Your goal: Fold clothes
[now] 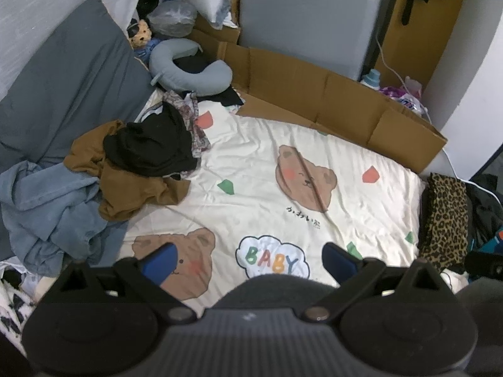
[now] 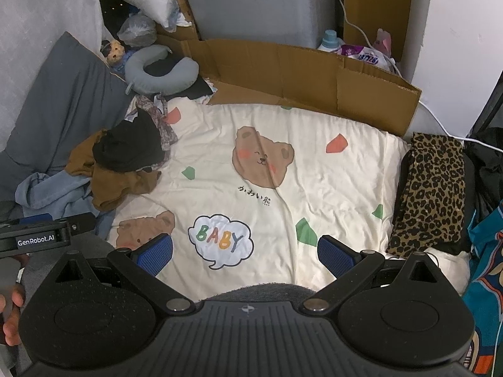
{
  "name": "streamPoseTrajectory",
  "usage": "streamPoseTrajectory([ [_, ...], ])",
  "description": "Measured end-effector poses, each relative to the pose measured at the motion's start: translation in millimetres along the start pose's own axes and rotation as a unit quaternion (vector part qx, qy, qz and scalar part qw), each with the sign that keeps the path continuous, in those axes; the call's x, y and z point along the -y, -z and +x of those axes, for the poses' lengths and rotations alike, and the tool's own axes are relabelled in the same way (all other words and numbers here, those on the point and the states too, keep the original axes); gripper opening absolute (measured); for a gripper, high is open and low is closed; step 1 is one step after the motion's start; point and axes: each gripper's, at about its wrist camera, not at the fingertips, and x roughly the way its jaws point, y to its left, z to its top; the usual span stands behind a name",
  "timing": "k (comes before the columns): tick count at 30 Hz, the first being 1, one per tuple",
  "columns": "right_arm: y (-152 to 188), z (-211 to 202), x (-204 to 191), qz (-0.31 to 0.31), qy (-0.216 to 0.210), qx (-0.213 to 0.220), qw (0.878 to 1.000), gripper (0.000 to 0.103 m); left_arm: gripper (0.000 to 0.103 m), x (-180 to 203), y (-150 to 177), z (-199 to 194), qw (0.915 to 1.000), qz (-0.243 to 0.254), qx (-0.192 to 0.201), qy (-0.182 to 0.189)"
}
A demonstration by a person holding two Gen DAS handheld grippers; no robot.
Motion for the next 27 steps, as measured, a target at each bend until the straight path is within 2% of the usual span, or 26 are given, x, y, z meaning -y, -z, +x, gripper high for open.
streamPoseTrajectory([
  [10,-2.5,-5.0,-0.5,0.001,0.008,0.013,1.0,0.101,0.1,3.7,0.9,0.4,1.0,0.007,0.004,0.002],
  [14,-7.9,-9.5,0.7,-0.001,0.016,0.017,1.0,0.101,0.1,0.4,-2.3,-0.3,1.0,-0.005,0.006,0.001],
  [21,-17.2,-27.1,4.7,0.004,0.019,0.036,0.999,0.101,0.1,-6.7,-6.4,-5.2,0.9995,-0.007,-0.002,0.03],
  [27,-22.2,-37.2,4.9,0.005,0.022,0.042,0.999,0.101,0.101,-15.1,-16.8,-22.4,0.9995,-0.011,0.016,0.023],
])
